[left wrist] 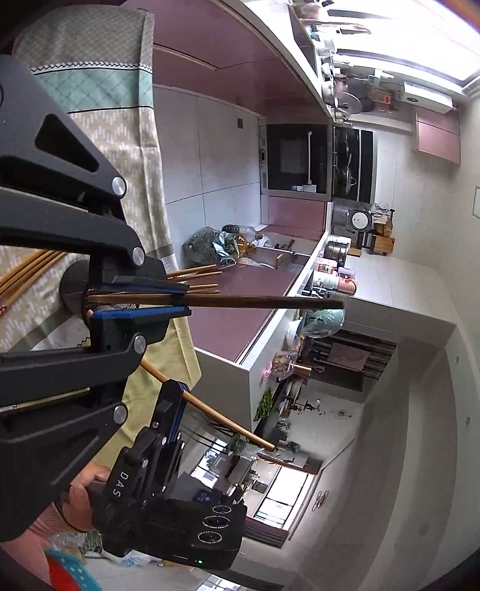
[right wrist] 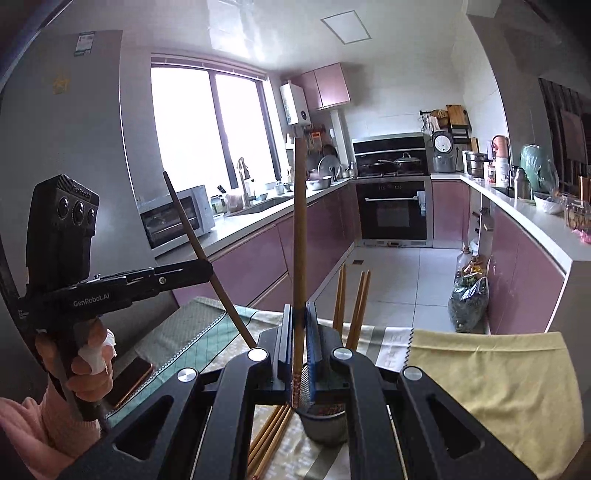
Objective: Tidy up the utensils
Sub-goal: 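Lift the left tool's chopstick into the mesh cup while the right tool inserts its own, then open the left tool in the cup while the right tool releases its chopstick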
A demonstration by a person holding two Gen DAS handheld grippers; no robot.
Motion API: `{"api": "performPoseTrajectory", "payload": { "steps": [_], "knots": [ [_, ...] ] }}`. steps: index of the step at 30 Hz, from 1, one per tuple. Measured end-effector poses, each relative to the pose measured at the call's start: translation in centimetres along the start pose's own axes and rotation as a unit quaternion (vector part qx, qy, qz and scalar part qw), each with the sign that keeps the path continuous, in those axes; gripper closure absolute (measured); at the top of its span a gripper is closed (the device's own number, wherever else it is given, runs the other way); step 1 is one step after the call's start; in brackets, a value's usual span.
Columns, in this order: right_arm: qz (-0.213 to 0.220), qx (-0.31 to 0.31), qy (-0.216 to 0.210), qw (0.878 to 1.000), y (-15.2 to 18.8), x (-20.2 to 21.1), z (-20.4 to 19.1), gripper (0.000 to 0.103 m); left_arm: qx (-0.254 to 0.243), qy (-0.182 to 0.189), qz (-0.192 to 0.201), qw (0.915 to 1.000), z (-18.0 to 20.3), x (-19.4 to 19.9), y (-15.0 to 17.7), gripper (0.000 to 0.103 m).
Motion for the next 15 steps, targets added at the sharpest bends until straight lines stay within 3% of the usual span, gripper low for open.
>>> {"api": "performPoseTrajectory", "payload": {
  "steps": [4,15],
  "knots": [
    [-0.006,-0.003,0.009,1.000,-0.3,-1.1,1.0,0.098,-0.014,-0.022,-0.011,0.9996,0.3,-1.5,-0.1,0.096],
    [-0.094,0.005,0.017,0.995,3.1,-5.6,1.7,0.098,-0.011,-0.027,-0.114,0.9930,-1.3,-7.8,4.1,0.096]
  ]
}}
Point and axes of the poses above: each gripper's, at about its wrist camera, not at the fingertips, and x roughly against the way its jaws point, z to its right, y to its underside, the point moved 7 cm from there along -x, roughly the way its jaws point, and after that the axes turned 4 degrees about y, right-handed, at the moved point
